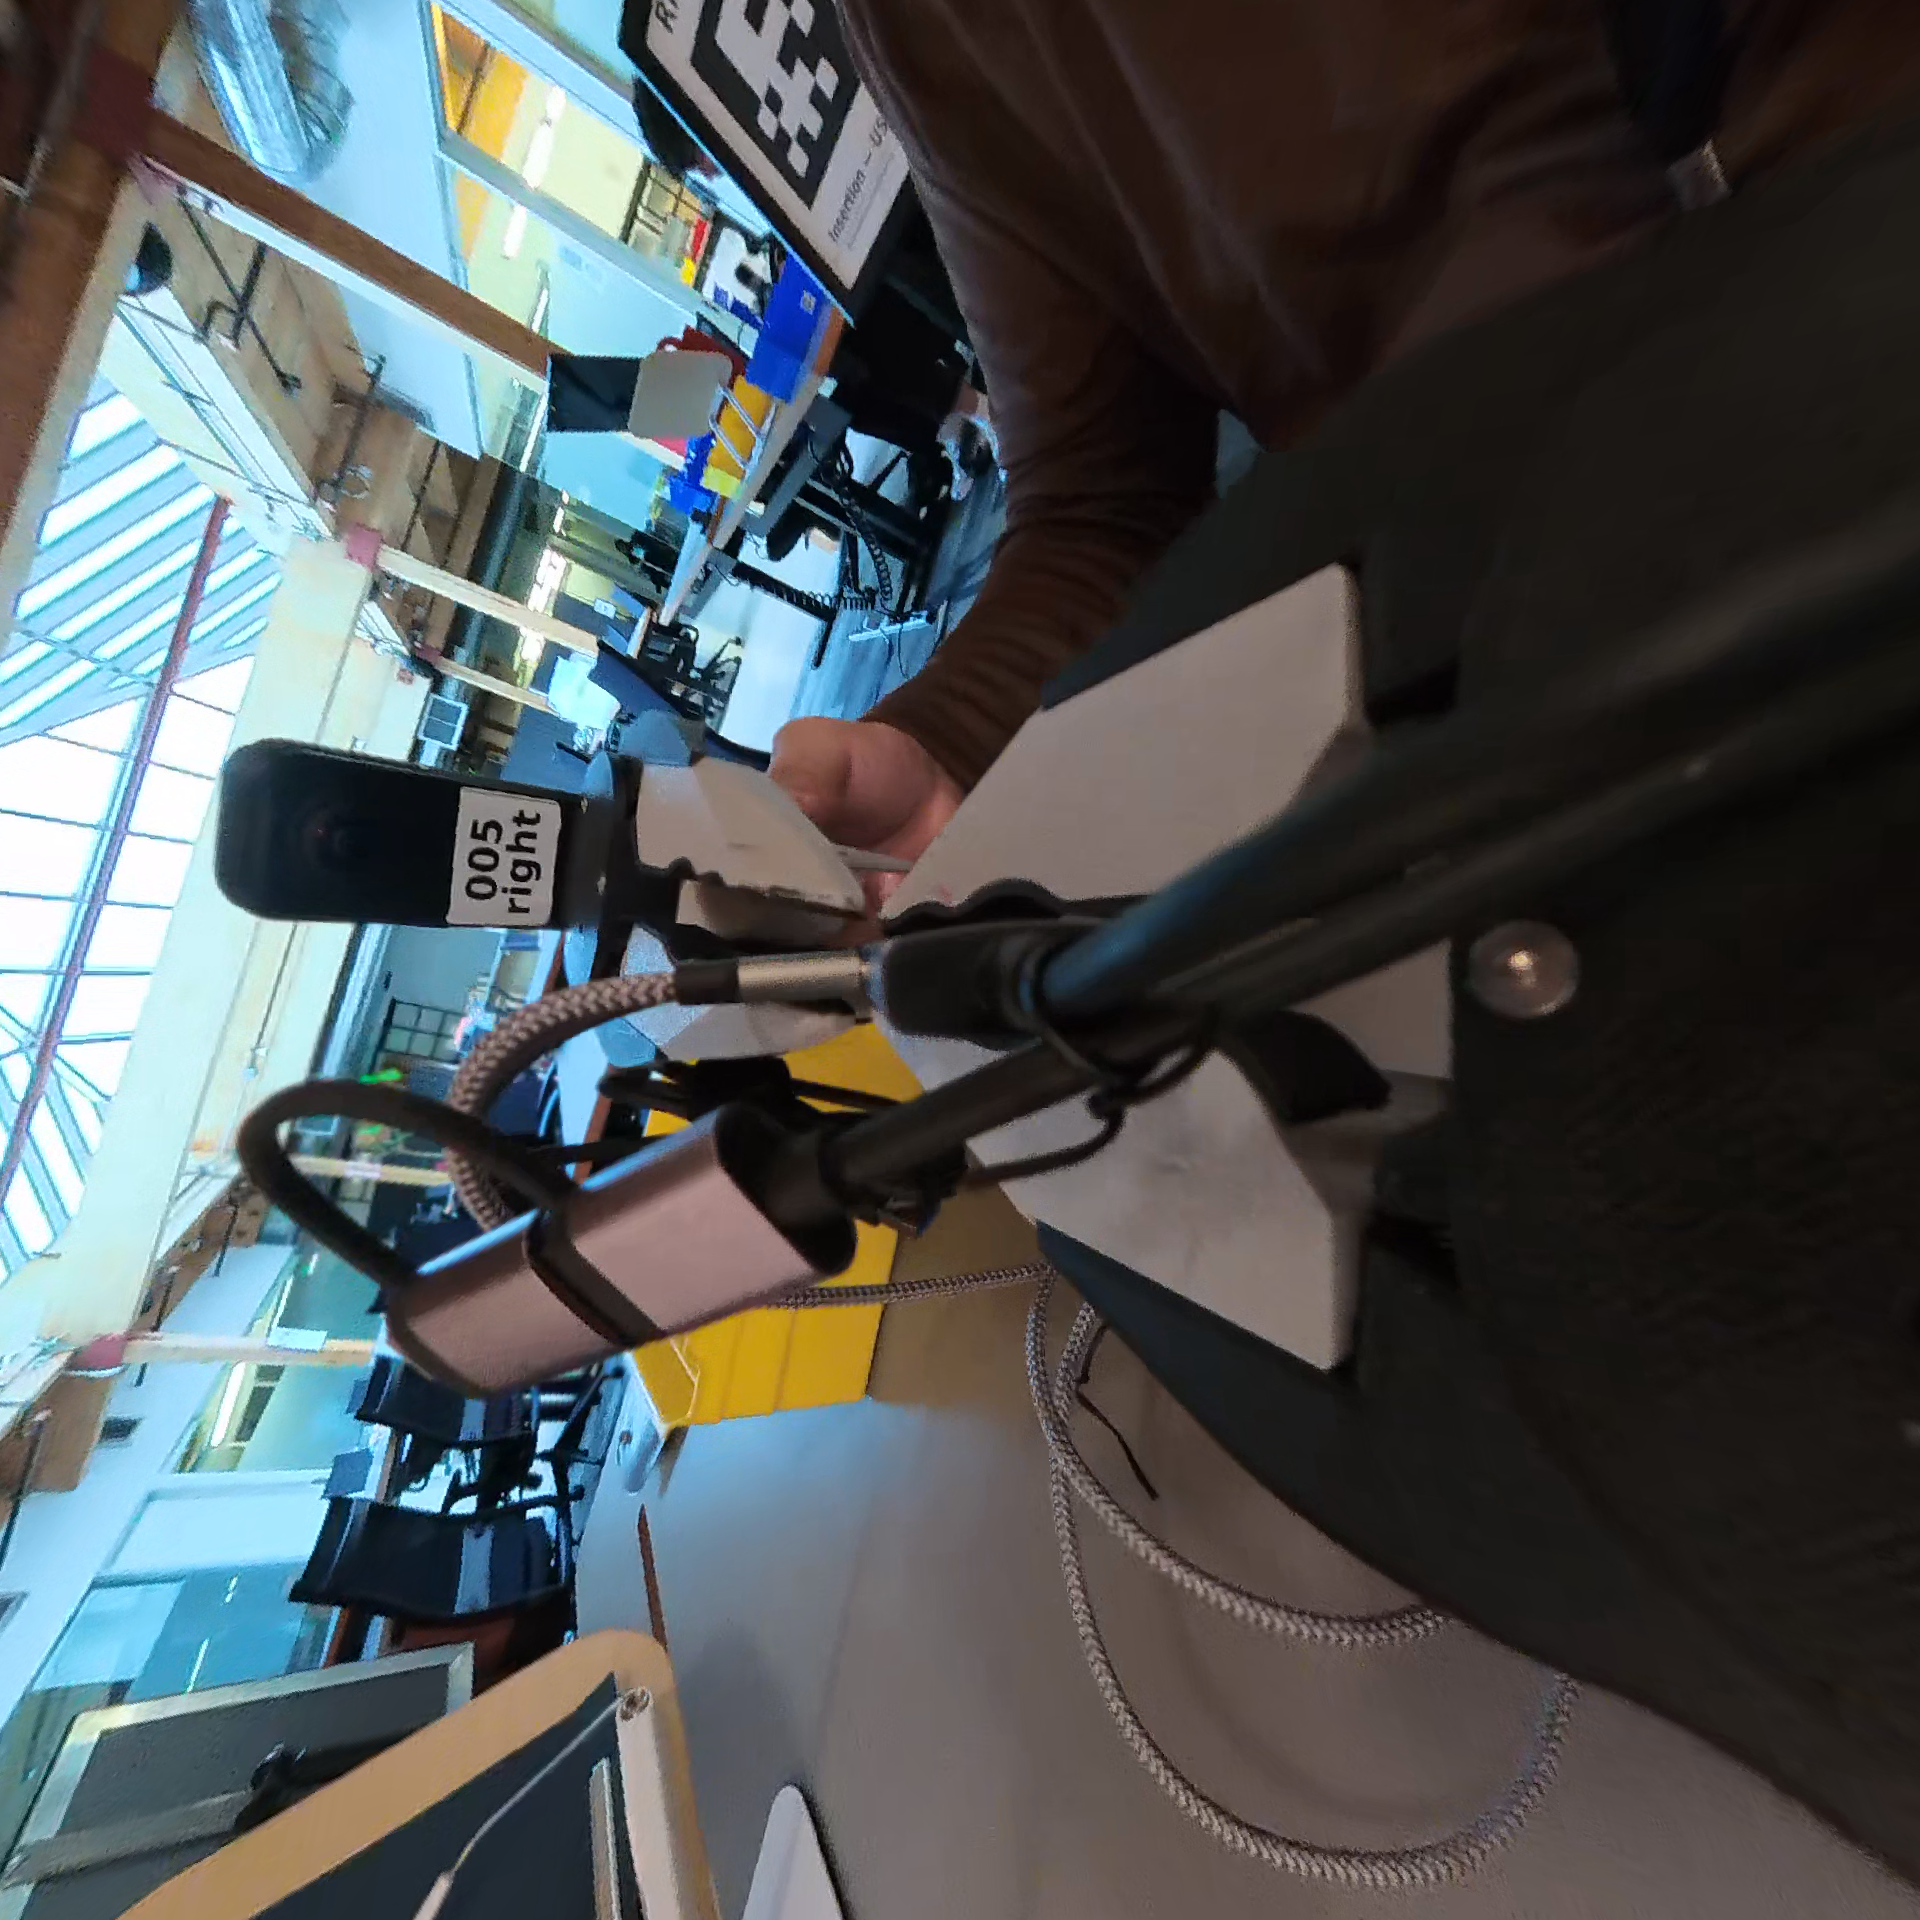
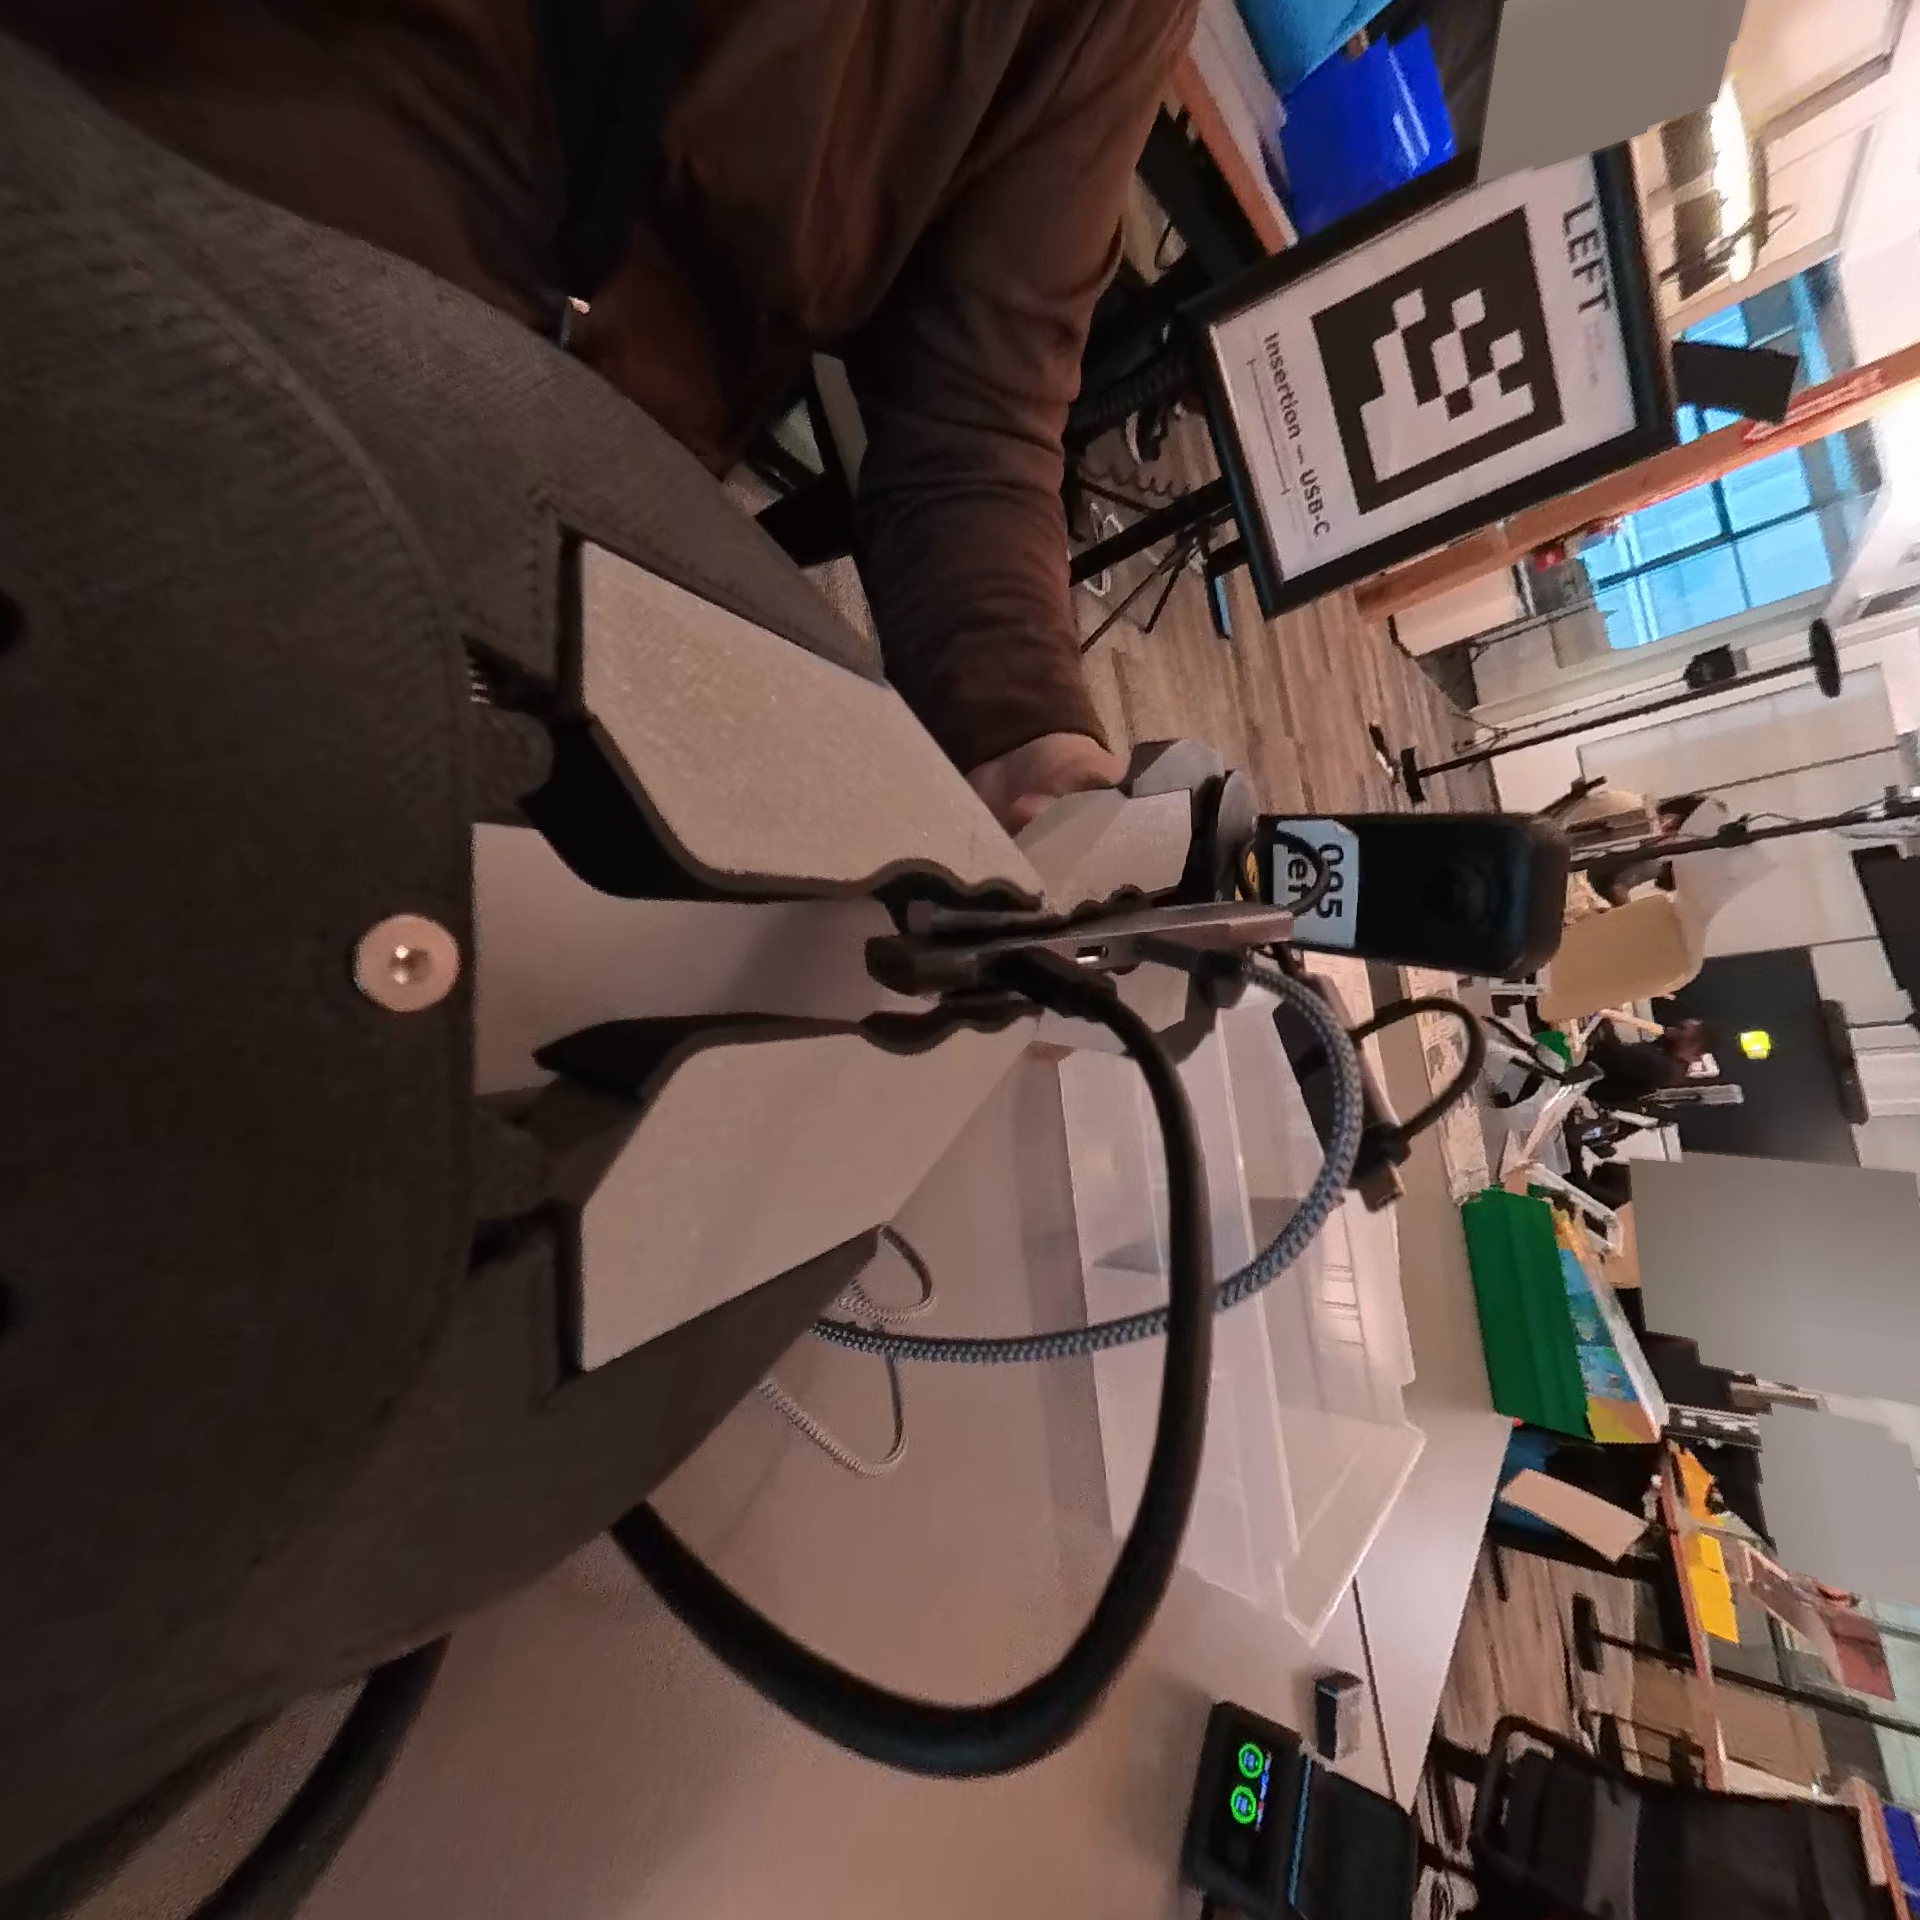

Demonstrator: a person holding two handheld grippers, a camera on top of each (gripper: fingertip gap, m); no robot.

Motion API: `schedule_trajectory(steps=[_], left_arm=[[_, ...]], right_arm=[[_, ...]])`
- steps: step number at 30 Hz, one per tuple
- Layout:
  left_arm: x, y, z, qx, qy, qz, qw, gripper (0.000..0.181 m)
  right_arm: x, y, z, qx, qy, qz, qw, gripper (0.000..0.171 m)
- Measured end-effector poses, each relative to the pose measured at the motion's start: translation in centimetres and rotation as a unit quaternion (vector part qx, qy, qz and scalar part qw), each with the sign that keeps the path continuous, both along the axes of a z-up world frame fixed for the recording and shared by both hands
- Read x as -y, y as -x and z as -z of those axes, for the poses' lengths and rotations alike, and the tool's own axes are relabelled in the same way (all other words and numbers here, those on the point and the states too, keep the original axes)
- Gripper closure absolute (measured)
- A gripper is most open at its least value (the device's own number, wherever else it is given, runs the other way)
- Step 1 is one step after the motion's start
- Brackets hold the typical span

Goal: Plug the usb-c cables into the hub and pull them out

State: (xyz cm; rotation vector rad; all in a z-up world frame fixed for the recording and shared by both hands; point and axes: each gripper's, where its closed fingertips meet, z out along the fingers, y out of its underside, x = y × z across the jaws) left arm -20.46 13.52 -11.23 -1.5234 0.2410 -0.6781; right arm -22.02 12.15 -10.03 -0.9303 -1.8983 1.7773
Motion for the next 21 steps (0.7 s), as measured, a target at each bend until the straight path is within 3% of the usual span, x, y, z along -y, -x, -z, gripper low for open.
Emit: schedule_trajectory(steps=[6,15,21], left_arm=[[-0.2,-0.1,-0.1,0.019,-0.010,0.000,1.000,0.173],[-0.3,0.3,-0.6,0.082,-0.022,0.008,0.996,0.173],[-0.6,0.9,-0.5,0.078,-0.025,-0.017,0.996,0.172]], right_arm=[[-0.4,0.1,0.0,-0.008,0.017,-0.001,1.000,0.165],[-0.4,0.8,-0.4,-0.006,0.115,-0.019,0.993,0.166],[-0.6,1.1,0.2,-0.016,0.073,0.011,0.997,0.166]])
